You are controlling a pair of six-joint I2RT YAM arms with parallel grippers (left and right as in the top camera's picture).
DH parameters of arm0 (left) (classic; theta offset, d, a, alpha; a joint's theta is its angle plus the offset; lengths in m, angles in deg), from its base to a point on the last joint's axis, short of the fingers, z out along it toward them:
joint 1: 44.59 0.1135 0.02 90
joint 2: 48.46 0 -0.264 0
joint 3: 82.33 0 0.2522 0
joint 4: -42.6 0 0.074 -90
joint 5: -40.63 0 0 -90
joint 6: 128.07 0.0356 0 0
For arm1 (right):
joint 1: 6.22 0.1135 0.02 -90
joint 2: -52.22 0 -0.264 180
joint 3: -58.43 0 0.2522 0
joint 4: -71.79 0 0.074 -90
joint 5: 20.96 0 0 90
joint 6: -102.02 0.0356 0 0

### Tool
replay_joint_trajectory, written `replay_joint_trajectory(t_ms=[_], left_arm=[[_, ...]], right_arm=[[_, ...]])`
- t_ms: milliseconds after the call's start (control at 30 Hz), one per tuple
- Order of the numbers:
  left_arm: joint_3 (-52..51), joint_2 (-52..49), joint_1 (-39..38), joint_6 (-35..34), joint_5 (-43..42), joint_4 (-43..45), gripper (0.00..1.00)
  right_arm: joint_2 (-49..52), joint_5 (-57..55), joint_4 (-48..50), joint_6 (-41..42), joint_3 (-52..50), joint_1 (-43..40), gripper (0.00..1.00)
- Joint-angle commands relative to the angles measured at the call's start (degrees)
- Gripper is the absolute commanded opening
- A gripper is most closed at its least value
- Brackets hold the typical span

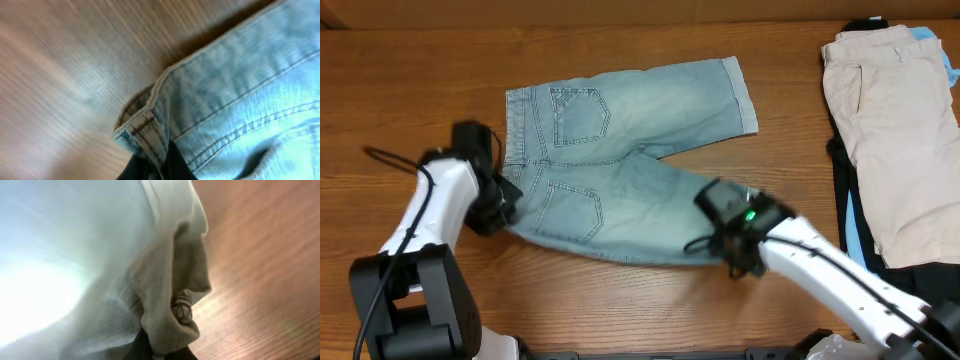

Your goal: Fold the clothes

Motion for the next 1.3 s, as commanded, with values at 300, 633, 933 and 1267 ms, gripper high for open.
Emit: replay_joint_trajectory(t_ms=[300, 633, 933, 1267], left_arm=[[32.8, 4.0, -0.2, 10.9, -0.4, -35.2, 0.04], [31.6, 14.1, -3.1, 5.4, 0.6, -39.1, 0.04], [15.0, 14.1, -3.1, -5.0, 4.0, -28.5, 0.04], [2.6, 14.0, -3.1, -16.4, 11.2, -4.4, 0.08]], right_arm=[[-6.5, -3.0, -17.8, -20.9, 30.4, -11.2, 0.04], [-9.6, -2.8, -17.0, -26.7, 30.4, -11.2, 0.04], [6.0, -3.0, 2.0, -34.6, 30.4, -11.3, 0.04], [23.5, -8.5, 26.5, -37.5, 30.4, -11.3, 0.06]])
